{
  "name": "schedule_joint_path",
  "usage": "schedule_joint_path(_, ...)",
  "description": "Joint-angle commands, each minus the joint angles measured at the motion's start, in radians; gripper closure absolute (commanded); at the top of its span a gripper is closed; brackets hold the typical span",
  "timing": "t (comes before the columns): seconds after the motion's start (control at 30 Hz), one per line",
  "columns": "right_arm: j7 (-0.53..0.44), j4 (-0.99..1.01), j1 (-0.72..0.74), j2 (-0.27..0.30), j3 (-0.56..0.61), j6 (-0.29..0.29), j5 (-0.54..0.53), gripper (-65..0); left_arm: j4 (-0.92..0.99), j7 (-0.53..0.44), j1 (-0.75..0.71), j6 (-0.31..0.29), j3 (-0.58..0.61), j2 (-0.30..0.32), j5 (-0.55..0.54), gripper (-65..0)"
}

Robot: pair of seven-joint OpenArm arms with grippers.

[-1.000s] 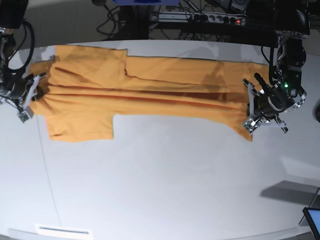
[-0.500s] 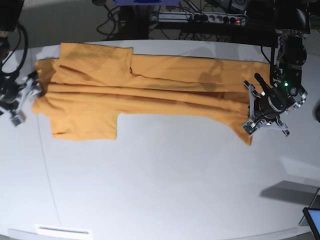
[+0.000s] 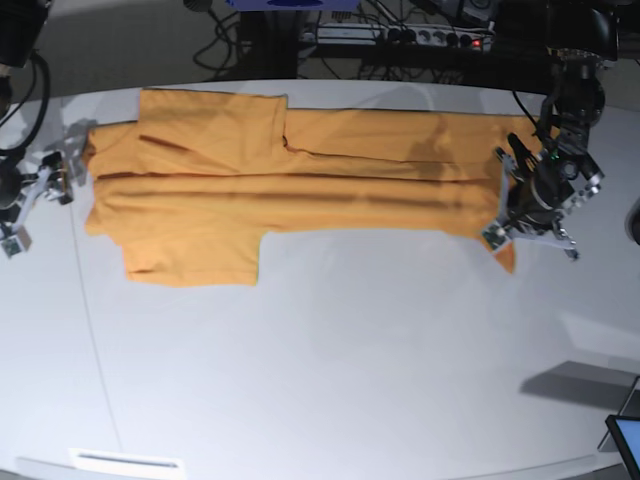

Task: Fold the T-shirt properly
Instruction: 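Lower the folded edge onto the shirt and open both grippers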

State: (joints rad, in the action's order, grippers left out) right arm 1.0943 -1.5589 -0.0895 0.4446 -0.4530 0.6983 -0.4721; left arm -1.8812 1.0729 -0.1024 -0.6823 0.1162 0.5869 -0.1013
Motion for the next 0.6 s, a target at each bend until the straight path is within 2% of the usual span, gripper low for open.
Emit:
schedule_joint_path(0.0, -0.013, -0.013, 0.012, 0.026, -0.007, 0.0, -0.01, -55.9, -0.021, -0.004, 0.013, 0.006, -0.011, 0.021, 0.013, 0.0)
schedule_joint_path(0.2, -0.013, -0.013, 0.014, 0.009, -0.007, 0.0, -0.01, -55.9, -0.022, -0.003, -0.015, 0.005, -0.013, 0.02, 0.007, 0.0)
schedule_joint_path(0.3, -0.013, -0.01, 0.014, 0.007, -0.007, 0.0, -0.01, -56.0, -0.022, -0.003, -0.015, -0.016, -0.013, 0.021, 0.005, -0.5)
schedule_joint_path(0.37, -0.013, -0.01, 0.014, 0.007, -0.005, 0.0, -0.01, -56.0, -0.022, -0.001, -0.015, -0.016, -0.013, 0.023, 0.015, -5.2)
schedule_joint_path(0.47, -0.013, -0.01, 0.014, 0.007, -0.005, 0.0, -0.01, -56.0, -0.025, 0.0, -0.015, -0.016, -0.014, 0.037, 0.015, -17.1)
schedule_joint_path(0.57, -0.012, -0.008, 0.015, 0.007, -0.005, 0.0, -0.01, -56.0, -0.059, 0.0, -0.035, -0.016, -0.023, 0.04, 0.015, -25.7)
